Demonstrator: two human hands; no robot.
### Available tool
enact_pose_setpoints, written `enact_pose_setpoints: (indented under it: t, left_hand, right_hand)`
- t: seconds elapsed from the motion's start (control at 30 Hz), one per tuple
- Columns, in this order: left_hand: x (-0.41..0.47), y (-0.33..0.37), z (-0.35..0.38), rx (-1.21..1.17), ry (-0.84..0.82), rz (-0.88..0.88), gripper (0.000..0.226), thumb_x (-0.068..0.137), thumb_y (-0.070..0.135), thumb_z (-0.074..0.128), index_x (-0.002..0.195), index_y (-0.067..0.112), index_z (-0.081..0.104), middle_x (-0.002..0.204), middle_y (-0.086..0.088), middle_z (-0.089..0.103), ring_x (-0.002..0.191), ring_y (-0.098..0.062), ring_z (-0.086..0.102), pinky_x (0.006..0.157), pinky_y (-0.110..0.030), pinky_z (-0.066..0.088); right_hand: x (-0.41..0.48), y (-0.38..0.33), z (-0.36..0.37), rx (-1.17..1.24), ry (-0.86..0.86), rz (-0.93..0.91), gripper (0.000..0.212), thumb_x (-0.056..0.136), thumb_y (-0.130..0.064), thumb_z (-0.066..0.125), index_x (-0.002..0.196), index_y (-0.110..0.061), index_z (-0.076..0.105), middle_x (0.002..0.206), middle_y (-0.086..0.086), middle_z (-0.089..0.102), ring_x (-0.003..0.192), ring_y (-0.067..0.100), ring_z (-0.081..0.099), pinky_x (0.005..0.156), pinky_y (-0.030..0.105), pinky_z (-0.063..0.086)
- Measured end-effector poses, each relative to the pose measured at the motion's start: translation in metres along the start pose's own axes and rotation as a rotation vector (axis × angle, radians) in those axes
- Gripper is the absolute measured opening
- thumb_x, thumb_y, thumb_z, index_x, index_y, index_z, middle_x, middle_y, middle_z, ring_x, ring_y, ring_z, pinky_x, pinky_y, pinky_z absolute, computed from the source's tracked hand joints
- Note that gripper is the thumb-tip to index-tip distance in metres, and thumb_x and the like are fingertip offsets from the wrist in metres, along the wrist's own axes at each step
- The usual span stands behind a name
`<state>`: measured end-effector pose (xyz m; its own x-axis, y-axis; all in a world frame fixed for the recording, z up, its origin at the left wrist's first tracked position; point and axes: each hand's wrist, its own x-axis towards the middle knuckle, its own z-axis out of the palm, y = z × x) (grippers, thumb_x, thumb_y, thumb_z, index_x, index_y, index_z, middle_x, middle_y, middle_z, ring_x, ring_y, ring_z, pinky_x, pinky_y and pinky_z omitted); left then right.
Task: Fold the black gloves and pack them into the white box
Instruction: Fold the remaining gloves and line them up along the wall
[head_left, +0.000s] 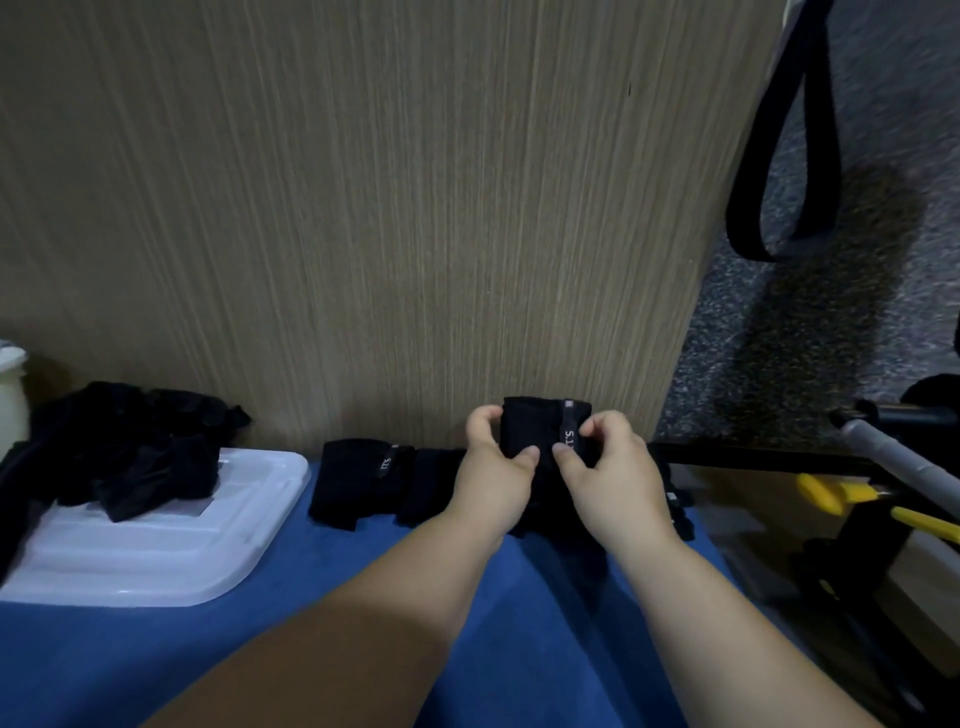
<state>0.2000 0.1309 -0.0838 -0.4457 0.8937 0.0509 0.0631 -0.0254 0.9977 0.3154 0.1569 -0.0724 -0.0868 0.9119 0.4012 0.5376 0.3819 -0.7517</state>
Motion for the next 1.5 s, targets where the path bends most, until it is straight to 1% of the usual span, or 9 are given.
enact_pose_setpoints:
  t: [0.17, 0.27, 0.33, 0.43, 0.53, 0.63, 0.73, 0.9, 1.5]
  left_hand:
    - [0.016, -0.011, 0.007, 0.309, -0.024, 0.032, 0.050, 0.093, 0.021, 0.058, 0.136, 0.025, 0.033, 0.108, 0.000, 0.062, 0.087, -0.011, 0.061, 0.064, -0.019, 0.047]
    - [0.018, -0.017, 0.009, 0.421, -0.038, 0.047, 0.052, 0.095, 0.024, 0.055, 0.141, 0.024, 0.031, 0.112, 0.001, 0.061, 0.091, -0.012, 0.059, 0.070, -0.021, 0.046]
    - [0.017, -0.019, 0.010, 0.577, -0.023, 0.086, 0.051, 0.096, 0.029, 0.052, 0.142, 0.023, 0.030, 0.122, -0.002, 0.056, 0.103, -0.016, 0.056, 0.079, -0.025, 0.046]
    - [0.016, -0.023, 0.010, 0.913, 0.103, 0.262, 0.050, 0.095, 0.035, 0.048, 0.141, 0.023, 0.032, 0.140, -0.001, 0.034, 0.127, -0.019, 0.033, 0.104, -0.032, 0.032]
    - [0.017, -0.024, 0.010, 0.991, 0.072, 0.473, 0.049, 0.096, 0.023, 0.046, 0.142, 0.031, 0.032, 0.150, 0.009, 0.021, 0.137, -0.014, 0.016, 0.113, -0.034, 0.015]
    - [0.022, -0.022, 0.013, 0.967, -0.156, 0.560, 0.048, 0.099, 0.013, 0.036, 0.143, 0.035, 0.038, 0.152, 0.017, 0.029, 0.144, -0.005, 0.008, 0.117, -0.034, 0.010]
    - [0.024, -0.025, 0.014, 0.985, -0.259, 0.517, 0.044, 0.104, 0.026, 0.027, 0.146, 0.037, 0.031, 0.151, 0.017, 0.032, 0.145, -0.004, 0.012, 0.115, -0.027, 0.010]
    - [0.026, -0.034, 0.010, 1.087, -0.255, 0.481, 0.047, 0.103, 0.042, 0.023, 0.150, 0.036, 0.022, 0.154, 0.012, 0.030, 0.142, -0.007, 0.021, 0.116, -0.026, 0.012]
    - [0.029, -0.042, 0.009, 1.309, -0.253, 0.481, 0.047, 0.101, 0.044, 0.028, 0.145, 0.032, 0.034, 0.145, 0.009, 0.039, 0.137, -0.012, 0.026, 0.117, -0.034, 0.013]
  right_hand:
    - [0.006, 0.011, 0.006, -0.181, -0.061, -0.005, 0.024, 0.090, -0.032, 0.062, 0.107, -0.021, 0.049, 0.104, -0.004, 0.043, 0.082, 0.012, 0.042, 0.069, 0.023, 0.032]
    - [0.005, 0.021, 0.010, -0.287, -0.049, -0.046, 0.028, 0.089, -0.039, 0.060, 0.108, -0.021, 0.051, 0.101, -0.005, 0.044, 0.087, 0.014, 0.047, 0.073, 0.025, 0.038]
    - [0.005, 0.031, 0.012, -0.458, -0.017, -0.089, 0.033, 0.088, -0.051, 0.054, 0.108, -0.025, 0.054, 0.106, -0.005, 0.052, 0.104, 0.018, 0.047, 0.089, 0.031, 0.038]
    - [0.006, 0.039, 0.010, -0.552, -0.028, -0.112, 0.043, 0.088, -0.063, 0.041, 0.114, -0.032, 0.057, 0.121, -0.011, 0.054, 0.123, 0.014, 0.036, 0.104, 0.039, 0.022]
    - [0.006, 0.047, 0.008, -0.540, -0.154, -0.067, 0.050, 0.093, -0.063, 0.025, 0.132, -0.039, 0.045, 0.142, -0.014, 0.042, 0.140, 0.010, 0.021, 0.116, 0.047, 0.003]
    - [0.006, 0.053, 0.006, -0.507, -0.260, 0.002, 0.055, 0.096, -0.059, 0.015, 0.145, -0.039, 0.026, 0.153, -0.016, 0.027, 0.146, 0.009, 0.006, 0.117, 0.050, -0.007]
    - [0.005, 0.056, 0.005, -0.488, -0.309, 0.053, 0.058, 0.097, -0.058, 0.012, 0.150, -0.035, 0.016, 0.158, -0.016, 0.016, 0.146, 0.008, -0.002, 0.118, 0.048, -0.008]
    - [0.003, 0.058, 0.008, -0.532, -0.326, 0.090, 0.063, 0.097, -0.056, 0.009, 0.153, -0.028, 0.011, 0.160, -0.013, 0.003, 0.146, 0.007, -0.010, 0.118, 0.045, -0.010]
    - [0.005, 0.063, 0.009, -0.556, -0.323, 0.109, 0.062, 0.098, -0.056, 0.017, 0.153, -0.028, 0.010, 0.160, -0.013, 0.002, 0.146, 0.007, -0.011, 0.118, 0.044, -0.009]
